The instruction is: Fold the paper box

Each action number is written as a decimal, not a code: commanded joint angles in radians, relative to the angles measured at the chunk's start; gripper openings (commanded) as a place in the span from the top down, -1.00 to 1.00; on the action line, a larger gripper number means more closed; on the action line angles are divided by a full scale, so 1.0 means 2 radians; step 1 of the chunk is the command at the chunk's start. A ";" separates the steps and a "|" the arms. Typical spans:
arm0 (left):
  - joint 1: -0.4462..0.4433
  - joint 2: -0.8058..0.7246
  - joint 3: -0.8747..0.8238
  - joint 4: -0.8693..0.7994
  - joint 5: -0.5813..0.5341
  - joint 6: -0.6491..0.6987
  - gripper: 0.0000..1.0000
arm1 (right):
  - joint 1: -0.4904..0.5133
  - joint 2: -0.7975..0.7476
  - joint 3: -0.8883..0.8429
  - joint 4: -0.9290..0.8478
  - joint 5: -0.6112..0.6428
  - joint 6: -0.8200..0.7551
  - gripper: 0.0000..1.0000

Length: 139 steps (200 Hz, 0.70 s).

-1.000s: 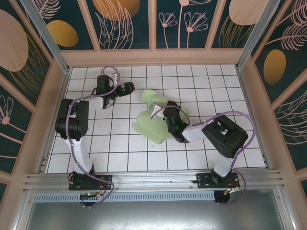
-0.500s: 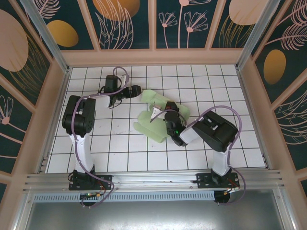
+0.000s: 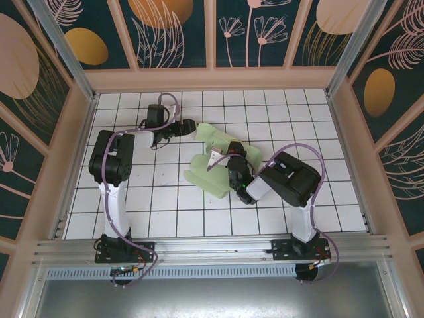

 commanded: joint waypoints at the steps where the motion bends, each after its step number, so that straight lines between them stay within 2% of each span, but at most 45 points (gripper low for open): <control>1: -0.004 0.014 0.018 -0.015 0.031 0.018 -0.62 | 0.003 -0.002 0.002 0.023 0.002 0.015 1.00; 46: -0.013 0.013 0.018 -0.036 0.079 0.053 -0.60 | 0.002 -0.001 0.012 0.008 -0.001 0.028 1.00; 116: -0.021 -0.009 -0.014 -0.001 0.159 0.096 -0.59 | 0.001 -0.011 0.016 -0.030 -0.009 0.062 1.00; 134: -0.025 -0.011 -0.014 0.000 0.179 0.106 -0.54 | 0.000 -0.011 0.016 -0.035 -0.008 0.066 1.00; 139: -0.025 -0.012 -0.015 0.002 0.186 0.111 -0.47 | 0.000 -0.011 0.016 -0.036 -0.008 0.067 1.00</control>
